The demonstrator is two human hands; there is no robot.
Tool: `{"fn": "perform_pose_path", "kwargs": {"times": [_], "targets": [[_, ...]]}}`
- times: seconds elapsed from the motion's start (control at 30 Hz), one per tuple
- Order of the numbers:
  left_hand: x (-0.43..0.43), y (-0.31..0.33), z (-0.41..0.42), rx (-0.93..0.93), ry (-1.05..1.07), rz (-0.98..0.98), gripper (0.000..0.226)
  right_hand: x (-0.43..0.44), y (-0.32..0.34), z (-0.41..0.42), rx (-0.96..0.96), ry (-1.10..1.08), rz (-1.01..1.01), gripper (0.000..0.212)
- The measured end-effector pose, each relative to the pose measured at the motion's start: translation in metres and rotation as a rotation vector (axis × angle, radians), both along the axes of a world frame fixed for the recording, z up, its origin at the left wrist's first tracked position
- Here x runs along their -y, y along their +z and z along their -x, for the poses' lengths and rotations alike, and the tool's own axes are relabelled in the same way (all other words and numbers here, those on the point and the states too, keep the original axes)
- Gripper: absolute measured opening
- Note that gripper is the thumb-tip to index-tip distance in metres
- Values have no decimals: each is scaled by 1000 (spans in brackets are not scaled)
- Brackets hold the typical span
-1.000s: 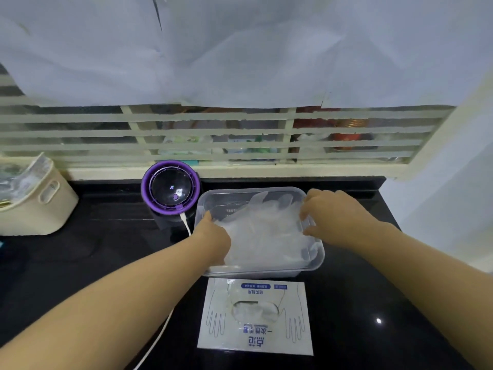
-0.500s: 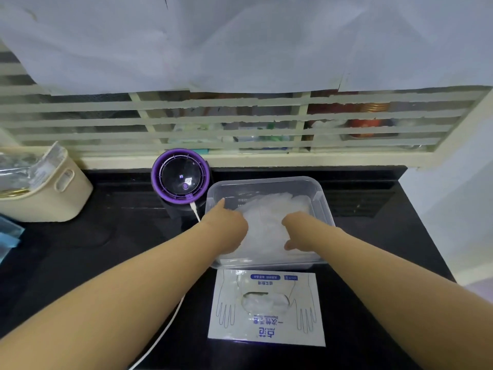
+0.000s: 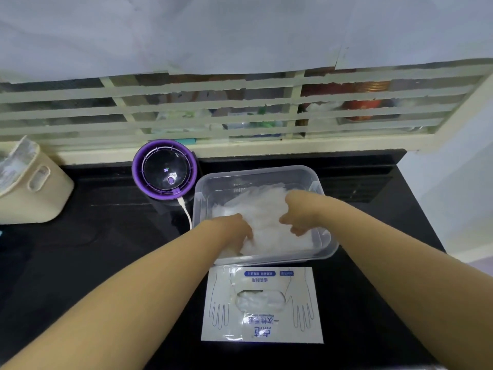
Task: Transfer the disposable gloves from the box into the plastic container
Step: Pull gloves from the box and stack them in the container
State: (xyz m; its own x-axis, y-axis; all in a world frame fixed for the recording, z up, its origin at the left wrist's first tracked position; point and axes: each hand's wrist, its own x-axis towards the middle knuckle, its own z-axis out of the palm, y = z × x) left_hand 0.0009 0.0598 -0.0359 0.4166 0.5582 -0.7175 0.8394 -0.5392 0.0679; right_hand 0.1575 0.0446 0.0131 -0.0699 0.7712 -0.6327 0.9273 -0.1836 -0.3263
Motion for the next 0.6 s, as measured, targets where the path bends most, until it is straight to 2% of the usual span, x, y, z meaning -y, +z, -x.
{"fn": "perform_pose_path", "kwargs": {"times": [0.2,0.3,0.47,0.53,0.6], "targets": [[0,3,7,-1,-9,-11,52,16,65,-24,-62,38,-221,30],[2,9,8,33,-10,-43,51,33,75,-20,-125,91,-301,30],[10,22,23,163,1,-148,51,70,62,-1,-145,356,-81,25],[19,32,32,218,4,-228,56,86,40,8,-104,468,-4,29],[38,49,40,351,4,-318,47,100,12,15,-10,552,28,36]]}}
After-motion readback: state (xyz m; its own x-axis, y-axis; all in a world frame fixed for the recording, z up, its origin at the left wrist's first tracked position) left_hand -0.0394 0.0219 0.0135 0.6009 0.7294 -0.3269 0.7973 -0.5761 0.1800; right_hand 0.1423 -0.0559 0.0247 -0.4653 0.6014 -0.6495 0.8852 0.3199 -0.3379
